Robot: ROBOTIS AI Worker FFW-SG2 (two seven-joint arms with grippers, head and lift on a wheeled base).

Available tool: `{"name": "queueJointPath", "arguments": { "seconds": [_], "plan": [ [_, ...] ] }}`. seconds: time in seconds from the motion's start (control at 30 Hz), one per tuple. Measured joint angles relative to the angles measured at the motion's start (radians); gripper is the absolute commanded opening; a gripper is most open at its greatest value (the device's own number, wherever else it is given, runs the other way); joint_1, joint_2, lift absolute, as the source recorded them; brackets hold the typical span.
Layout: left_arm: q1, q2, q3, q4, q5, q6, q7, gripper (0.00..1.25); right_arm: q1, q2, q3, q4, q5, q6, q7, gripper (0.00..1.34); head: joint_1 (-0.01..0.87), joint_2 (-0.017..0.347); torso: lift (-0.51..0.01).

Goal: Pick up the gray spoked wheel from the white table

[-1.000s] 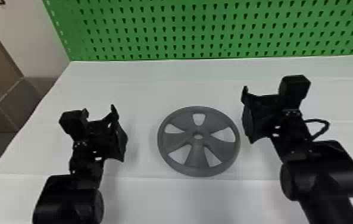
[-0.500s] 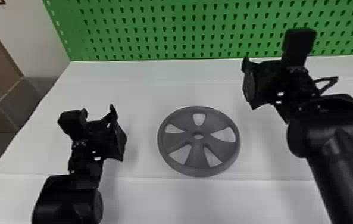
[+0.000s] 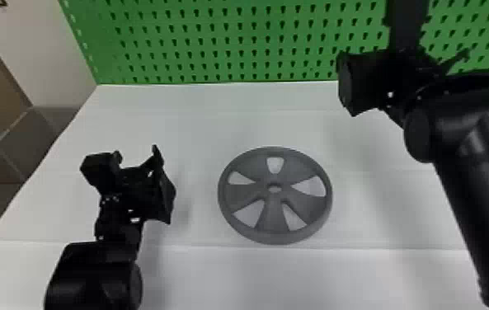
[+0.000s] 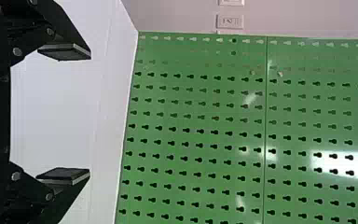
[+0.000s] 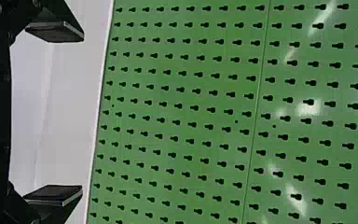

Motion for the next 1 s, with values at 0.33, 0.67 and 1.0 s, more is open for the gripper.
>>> {"name": "queueJointPath", "arguments": {
  "seconds": [0.33, 0.67, 1.0],
  "plan": [
    [0.001, 0.001, -0.004, 0.0, 0.001, 0.001, 0.0, 0.88, -0.158, 0.016, 0.019, 0.132, -0.055, 0.242, -0.004, 1.19, 0.839, 0.13, -0.065],
    [0.0, 0.001, -0.003, -0.001, 0.004, 0.001, -0.005, 0.88, -0.301, 0.034, -0.034, 0.365, -0.243, 0.392, -0.021, 1.19, 0.839, 0.13, -0.065],
    [-0.003, 0.003, 0.002, -0.012, -0.008, 0.014, -0.008, 0.88, -0.413, 0.008, 0.017, 0.549, -0.43, 0.496, -0.156, 1.19, 0.839, 0.13, -0.065]
  ]
}}
